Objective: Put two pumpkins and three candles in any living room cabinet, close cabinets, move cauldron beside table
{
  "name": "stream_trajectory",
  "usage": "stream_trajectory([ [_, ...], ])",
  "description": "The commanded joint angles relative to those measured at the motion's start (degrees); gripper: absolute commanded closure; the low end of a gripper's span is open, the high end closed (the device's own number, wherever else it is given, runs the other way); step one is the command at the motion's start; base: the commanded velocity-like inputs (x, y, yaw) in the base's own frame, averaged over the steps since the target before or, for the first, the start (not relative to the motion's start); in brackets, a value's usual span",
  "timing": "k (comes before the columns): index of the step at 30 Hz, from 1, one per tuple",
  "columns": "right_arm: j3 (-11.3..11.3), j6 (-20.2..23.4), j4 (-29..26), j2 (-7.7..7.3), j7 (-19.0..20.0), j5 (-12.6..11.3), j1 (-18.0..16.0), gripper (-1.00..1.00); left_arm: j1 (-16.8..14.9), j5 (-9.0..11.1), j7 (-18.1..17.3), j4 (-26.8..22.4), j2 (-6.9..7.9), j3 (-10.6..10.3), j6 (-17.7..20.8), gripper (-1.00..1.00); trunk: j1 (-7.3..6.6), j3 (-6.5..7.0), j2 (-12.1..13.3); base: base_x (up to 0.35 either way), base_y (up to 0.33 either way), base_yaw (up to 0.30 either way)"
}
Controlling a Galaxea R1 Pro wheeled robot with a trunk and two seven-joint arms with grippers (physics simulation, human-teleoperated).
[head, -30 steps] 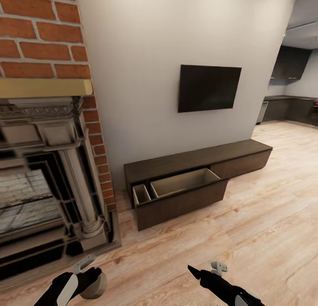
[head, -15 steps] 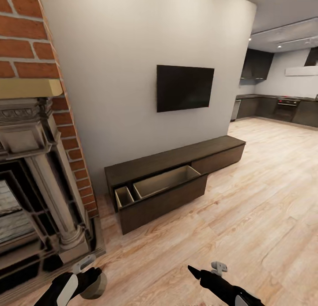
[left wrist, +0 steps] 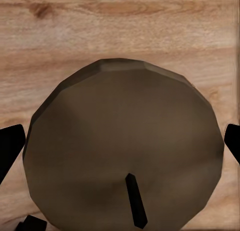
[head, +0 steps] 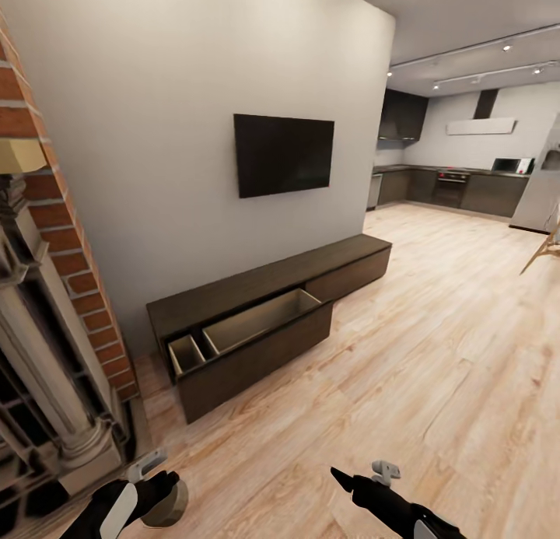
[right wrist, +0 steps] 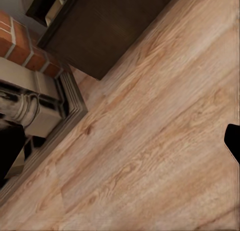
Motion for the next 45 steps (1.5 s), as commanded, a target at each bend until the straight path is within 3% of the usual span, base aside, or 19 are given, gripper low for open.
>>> stream_trajectory([
  [1,0.4,-0.03,0.03,-0.04,0.1,-0.55,-0.06,-1.0,0.0,0.66,0.37,-0.16,0.0,0.05,0.34,1.0,0.0,-0.06,-0.03,0.0,0.0,-0.29],
  [10,0.4,-0.09,0.03,-0.04,0.1,-0.55,-0.06,-1.0,0.0,0.67,0.31,-0.16,-0.05,-0.05,0.34,1.0,0.0,-0.06,-0.03,0.0,0.0,-0.29],
  [17,0.31,-0.08,0.03,-0.04,0.1,-0.62,-0.06,-1.0,0.0,0.67,0.37,-0.16,-0.05,-1.64,0.34,1.0,0.0,-0.06,-0.03,0.0,0.0,-0.29],
  [45,0.22,0.03,0.02,-0.15,0.22,-0.62,-0.06,-1.0,0.0,0.75,0.37,-0.16,-0.02,-1.79,0.34,1.0,0.0,-0.06,-0.03,0.0,0.0,-0.29],
])
